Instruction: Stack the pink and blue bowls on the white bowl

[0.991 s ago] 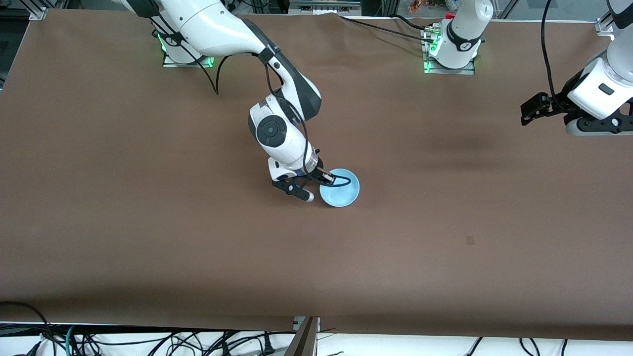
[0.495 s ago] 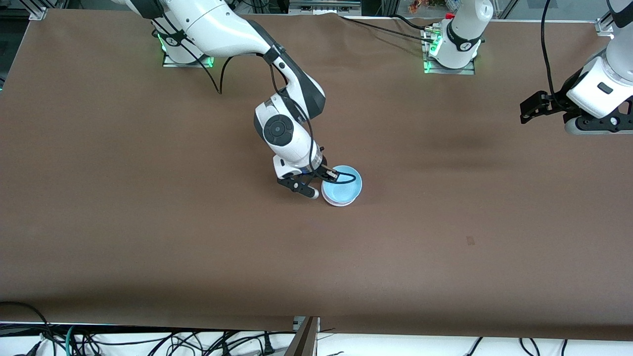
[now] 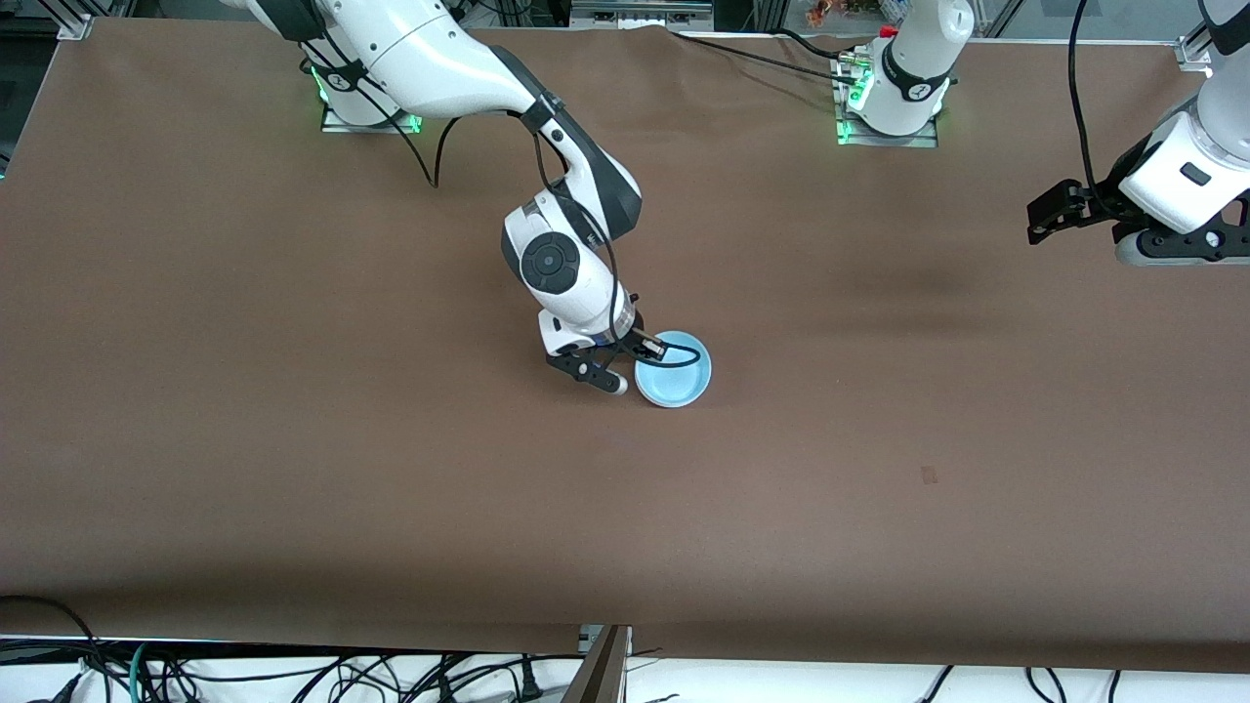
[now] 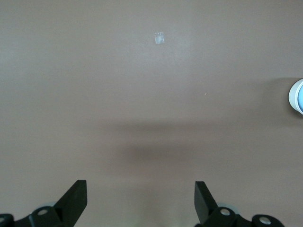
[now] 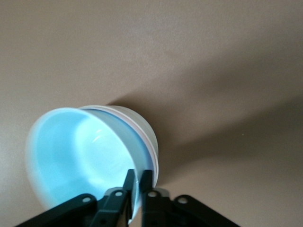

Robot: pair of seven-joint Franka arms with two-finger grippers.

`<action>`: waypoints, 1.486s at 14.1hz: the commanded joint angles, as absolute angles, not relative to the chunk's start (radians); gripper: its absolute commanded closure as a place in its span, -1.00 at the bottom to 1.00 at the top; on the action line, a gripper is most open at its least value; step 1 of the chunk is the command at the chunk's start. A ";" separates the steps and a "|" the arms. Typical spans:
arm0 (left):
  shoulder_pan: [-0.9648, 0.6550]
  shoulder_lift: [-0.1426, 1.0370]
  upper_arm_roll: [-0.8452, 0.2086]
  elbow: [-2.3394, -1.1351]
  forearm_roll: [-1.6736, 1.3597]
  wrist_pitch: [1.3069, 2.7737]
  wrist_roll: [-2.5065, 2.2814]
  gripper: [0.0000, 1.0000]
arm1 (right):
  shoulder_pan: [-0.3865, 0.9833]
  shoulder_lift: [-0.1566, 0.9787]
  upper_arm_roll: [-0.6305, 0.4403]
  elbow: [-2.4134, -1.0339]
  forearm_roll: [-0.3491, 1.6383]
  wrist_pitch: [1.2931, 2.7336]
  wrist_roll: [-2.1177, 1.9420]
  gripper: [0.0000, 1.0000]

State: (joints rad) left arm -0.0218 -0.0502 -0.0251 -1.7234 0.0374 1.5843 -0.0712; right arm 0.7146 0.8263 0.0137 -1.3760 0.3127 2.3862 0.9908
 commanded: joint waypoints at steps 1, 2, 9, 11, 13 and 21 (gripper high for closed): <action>-0.029 -0.061 -0.014 -1.720 0.021 1.568 -0.049 -1.00 | 0.710 0.822 0.014 -1.362 0.321 2.385 0.983 -0.98; -0.029 -0.061 -0.014 -1.720 0.020 1.568 -0.049 -1.00 | 0.709 0.819 0.014 -1.355 0.321 2.381 0.985 -0.98; -0.031 -0.061 -0.020 -1.718 0.021 1.568 -0.049 -1.00 | 0.712 0.611 -0.122 -1.350 0.313 2.143 0.973 -0.99; -0.040 -0.061 -0.021 -1.717 0.021 1.569 -0.049 -1.00 | 0.712 0.537 -0.159 -1.353 0.211 2.045 0.918 -0.99; -0.041 -0.061 -0.023 -1.718 0.021 1.568 -0.049 -1.00 | 0.709 0.453 -0.225 -1.367 0.173 1.935 0.812 -0.99; -0.043 -0.057 -0.055 -1.715 0.021 1.575 -0.057 -1.00 | 0.710 0.160 -0.423 -1.563 0.156 1.661 0.433 -0.99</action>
